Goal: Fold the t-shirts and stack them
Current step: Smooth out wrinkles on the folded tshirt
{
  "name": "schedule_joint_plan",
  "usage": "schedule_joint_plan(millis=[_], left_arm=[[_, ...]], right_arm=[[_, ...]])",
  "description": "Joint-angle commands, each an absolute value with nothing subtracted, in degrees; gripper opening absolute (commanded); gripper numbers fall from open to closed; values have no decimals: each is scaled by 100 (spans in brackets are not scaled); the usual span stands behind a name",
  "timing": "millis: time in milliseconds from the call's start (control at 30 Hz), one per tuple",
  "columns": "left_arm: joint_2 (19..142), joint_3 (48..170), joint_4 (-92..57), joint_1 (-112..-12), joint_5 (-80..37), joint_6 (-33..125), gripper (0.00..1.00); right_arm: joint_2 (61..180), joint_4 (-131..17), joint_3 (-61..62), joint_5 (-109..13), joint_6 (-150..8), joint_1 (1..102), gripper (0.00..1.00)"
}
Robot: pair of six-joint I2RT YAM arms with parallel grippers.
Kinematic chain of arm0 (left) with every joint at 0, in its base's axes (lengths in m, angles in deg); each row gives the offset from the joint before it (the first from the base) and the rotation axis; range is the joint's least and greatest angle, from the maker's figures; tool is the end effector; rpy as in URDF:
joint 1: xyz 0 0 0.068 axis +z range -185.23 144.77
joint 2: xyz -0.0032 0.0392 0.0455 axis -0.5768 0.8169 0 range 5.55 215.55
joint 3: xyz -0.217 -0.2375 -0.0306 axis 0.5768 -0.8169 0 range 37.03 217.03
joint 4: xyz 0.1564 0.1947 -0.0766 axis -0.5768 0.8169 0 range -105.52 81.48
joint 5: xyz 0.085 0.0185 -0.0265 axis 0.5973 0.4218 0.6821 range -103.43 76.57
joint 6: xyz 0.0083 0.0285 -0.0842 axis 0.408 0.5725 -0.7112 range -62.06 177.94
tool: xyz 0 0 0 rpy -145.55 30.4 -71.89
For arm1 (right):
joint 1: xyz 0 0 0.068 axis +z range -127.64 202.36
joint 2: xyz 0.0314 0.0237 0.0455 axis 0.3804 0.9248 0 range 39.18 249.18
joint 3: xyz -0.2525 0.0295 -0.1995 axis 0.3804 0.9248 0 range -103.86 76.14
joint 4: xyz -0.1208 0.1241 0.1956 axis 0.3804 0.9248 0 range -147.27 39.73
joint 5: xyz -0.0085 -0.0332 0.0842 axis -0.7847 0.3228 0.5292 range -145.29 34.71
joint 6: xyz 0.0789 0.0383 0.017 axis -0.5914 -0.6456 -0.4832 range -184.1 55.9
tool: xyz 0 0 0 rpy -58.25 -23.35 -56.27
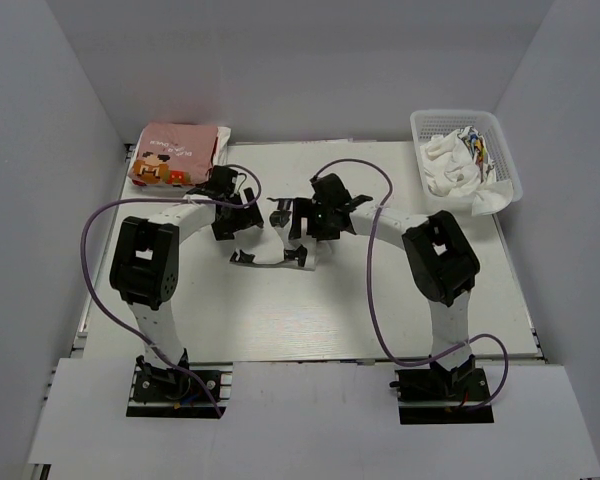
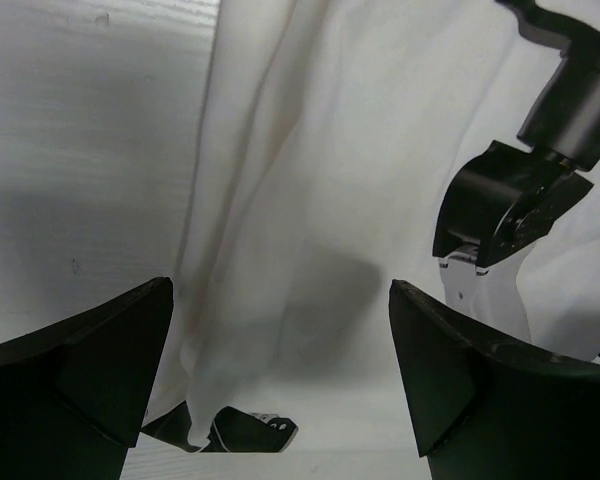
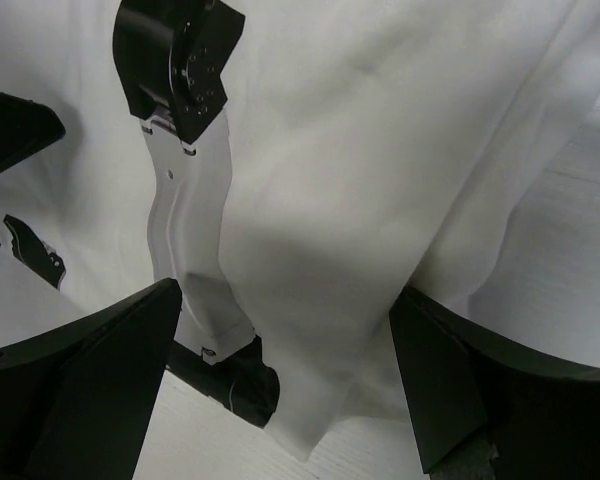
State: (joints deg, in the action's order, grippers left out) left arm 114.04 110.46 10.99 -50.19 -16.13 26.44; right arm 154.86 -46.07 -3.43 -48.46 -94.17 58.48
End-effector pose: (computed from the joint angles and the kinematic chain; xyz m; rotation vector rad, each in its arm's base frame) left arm 0.4125 -0.1142 0.1865 -0.3703 2.6594 -0.3264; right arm 0.3932 0.2986 0.1898 -0.1902 2.4937 0.6586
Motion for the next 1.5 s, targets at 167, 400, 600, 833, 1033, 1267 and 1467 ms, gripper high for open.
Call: schedule_joint_plan(millis=[167, 400, 600, 833, 1033, 1267, 1467], left_arm=[[11419, 10822, 725, -4982, -2029, 2569, 99], [11471, 10717, 619, -4982, -2248, 2569, 99], [11419, 10664, 567, -4982, -2249, 2569, 99], [11366, 10611, 567, -4982, -2249, 2516, 99], [11419, 10664, 619, -4982, -2249, 2516, 99], [11471, 10778, 742, -4982, -2082, 2516, 99], [11471, 10945, 857, -4982, -1959, 2569, 99]], right_arm=[[15827, -4277, -841, -5003, -9512, 6103, 60], [15573, -4980, -735, -4483, -9548, 6086, 0], [14967, -5647, -430, -4246, -9451, 6051, 0], [14351, -7677, 881, -4124, -9653, 5998, 0], [14596, -7766, 1197, -3771, -10012, 5858, 0], [14413, -7705, 2015, -4156, -10172, 5567, 0], [14473, -6915, 2087, -4167, -9891, 5444, 35]])
